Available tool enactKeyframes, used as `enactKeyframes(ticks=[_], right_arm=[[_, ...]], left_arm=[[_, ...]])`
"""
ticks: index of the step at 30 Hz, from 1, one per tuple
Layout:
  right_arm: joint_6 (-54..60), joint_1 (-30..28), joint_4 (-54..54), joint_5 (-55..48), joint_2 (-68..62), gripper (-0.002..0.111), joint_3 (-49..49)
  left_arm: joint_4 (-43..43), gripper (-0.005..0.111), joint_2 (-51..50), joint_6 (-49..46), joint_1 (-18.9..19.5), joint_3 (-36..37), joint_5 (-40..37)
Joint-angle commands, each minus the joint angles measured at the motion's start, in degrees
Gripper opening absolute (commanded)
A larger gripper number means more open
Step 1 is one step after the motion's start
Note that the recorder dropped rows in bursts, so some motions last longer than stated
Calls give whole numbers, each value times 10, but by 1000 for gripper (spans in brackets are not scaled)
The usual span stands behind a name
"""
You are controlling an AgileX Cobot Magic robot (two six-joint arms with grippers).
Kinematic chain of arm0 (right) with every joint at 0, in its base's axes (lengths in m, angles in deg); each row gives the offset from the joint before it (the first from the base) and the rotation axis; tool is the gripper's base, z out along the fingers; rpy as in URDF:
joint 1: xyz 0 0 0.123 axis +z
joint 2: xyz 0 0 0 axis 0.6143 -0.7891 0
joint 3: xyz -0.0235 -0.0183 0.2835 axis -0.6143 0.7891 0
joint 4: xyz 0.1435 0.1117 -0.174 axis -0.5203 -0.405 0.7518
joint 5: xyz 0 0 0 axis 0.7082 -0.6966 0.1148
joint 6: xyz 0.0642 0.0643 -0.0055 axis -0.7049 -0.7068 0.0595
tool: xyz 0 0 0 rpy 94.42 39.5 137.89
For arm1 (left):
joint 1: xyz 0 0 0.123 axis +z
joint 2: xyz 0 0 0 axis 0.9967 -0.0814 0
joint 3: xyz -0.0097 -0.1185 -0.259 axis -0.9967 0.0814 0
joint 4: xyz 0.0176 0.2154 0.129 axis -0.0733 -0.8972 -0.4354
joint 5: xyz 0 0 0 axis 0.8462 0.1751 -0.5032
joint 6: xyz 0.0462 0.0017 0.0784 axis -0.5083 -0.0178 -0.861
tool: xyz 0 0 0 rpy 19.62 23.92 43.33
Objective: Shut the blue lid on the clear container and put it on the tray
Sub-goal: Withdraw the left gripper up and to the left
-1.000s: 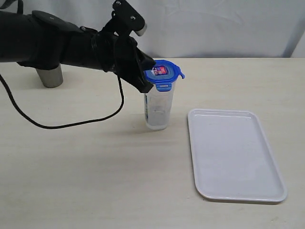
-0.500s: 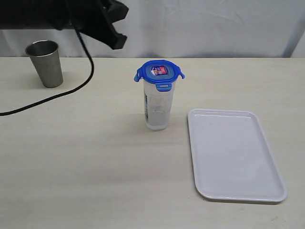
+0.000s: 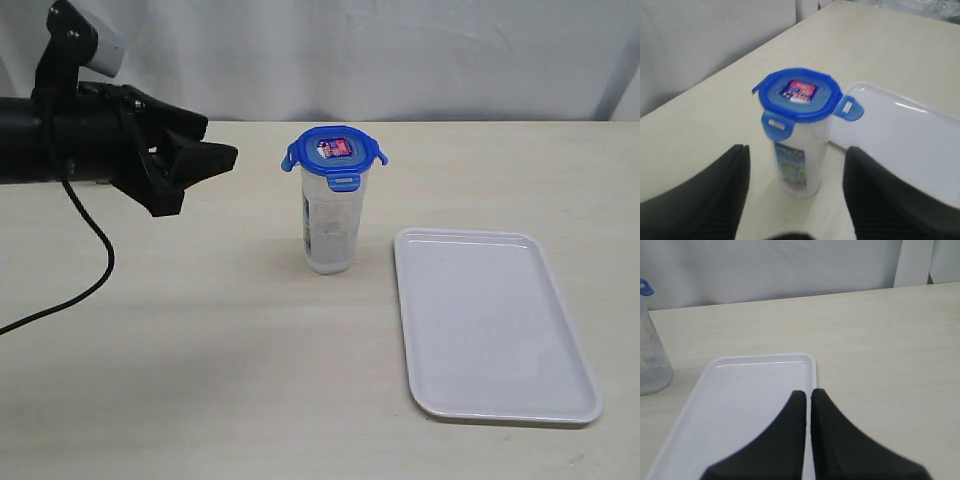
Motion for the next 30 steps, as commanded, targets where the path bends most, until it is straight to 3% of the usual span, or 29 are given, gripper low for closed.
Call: enactKeyframes(ticks=[1,5,11,16,18,20,21,22,23,27,30], right_arm=[[-4,0,-1,1,2,4,2],[-4,0,-1,1,2,4,2],[-4,0,-1,1,2,4,2],[-4,0,-1,1,2,4,2],[-4,0,-1,1,2,4,2],[-4,0,-1,1,2,4,2],[-4,0,-1,1,2,4,2],[-4,0,-1,1,2,4,2],[-4,0,-1,1,2,4,2],[-4,0,-1,1,2,4,2],[-4,0,-1,1,2,4,2]], left_arm=[[11,49,-7,0,3,-1,122],[11,32,-3,-16,0,-4,261],[-19,11,-3,1,-39,-14,499],[-13,11,-3,198,-40,-39,712],[-29,11,-3,226,-40,-39,703],[-76,11,-3,269,-34,-39,599],[-127,11,-3,317,-28,-39,531],[-220,11,-3,421,-19,-44,461],[-326,11,-4,545,-18,-52,443],[-728,10,-3,982,-28,-14,620],[-1091,10,-4,1319,-15,41,754]])
